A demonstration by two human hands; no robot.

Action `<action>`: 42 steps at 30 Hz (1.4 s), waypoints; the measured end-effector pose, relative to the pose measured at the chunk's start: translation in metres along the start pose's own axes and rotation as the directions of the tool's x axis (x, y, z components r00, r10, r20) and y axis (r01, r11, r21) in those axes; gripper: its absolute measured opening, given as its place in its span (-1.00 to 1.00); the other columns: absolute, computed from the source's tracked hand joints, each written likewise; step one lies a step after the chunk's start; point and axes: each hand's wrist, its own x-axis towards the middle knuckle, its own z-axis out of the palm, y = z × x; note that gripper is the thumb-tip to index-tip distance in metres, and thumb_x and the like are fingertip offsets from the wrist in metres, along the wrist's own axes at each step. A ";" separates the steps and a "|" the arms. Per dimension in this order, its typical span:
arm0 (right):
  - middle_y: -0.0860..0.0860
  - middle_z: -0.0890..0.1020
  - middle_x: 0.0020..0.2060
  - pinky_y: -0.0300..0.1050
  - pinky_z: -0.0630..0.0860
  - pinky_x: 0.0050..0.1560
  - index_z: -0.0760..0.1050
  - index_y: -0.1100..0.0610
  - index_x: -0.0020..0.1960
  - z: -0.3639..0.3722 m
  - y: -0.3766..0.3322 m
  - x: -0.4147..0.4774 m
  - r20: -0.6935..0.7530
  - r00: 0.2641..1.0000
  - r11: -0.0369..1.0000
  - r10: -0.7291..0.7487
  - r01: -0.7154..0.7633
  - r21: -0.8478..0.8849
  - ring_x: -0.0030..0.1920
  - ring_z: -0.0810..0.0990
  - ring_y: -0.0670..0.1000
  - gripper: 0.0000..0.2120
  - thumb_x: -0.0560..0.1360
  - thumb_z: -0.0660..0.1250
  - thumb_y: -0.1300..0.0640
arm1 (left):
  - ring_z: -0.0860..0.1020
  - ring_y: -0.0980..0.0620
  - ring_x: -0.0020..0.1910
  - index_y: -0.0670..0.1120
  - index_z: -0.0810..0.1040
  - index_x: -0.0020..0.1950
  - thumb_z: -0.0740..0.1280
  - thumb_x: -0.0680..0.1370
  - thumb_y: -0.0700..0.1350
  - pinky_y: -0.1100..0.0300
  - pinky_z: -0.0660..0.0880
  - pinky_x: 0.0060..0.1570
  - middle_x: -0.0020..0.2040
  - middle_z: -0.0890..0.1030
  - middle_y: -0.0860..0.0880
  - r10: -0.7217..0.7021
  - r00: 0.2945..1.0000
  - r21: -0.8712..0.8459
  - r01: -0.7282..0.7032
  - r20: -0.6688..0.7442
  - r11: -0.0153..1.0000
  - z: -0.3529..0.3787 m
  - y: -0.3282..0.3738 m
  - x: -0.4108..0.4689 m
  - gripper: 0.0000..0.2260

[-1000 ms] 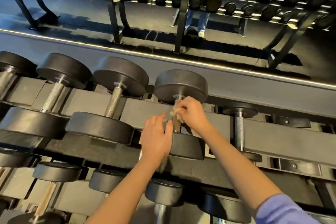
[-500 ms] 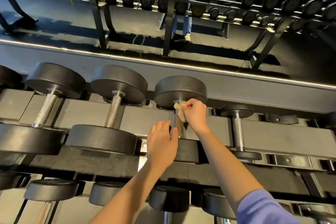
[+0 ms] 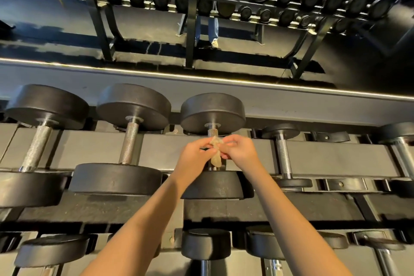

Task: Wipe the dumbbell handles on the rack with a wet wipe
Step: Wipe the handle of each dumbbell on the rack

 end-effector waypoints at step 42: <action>-0.10 0.59 -0.24 -0.17 0.40 -0.26 0.59 0.04 -0.04 0.019 0.019 -0.049 -0.235 0.949 0.892 -0.212 0.090 -0.442 -0.22 0.53 -0.10 -0.68 0.60 0.12 -0.07 | 0.53 0.02 -0.33 -0.10 0.56 -0.32 0.37 0.51 -0.09 0.06 0.56 -0.17 -0.36 0.55 -0.07 -0.201 0.971 0.479 0.115 0.131 0.870 -0.016 -0.025 0.040 -0.79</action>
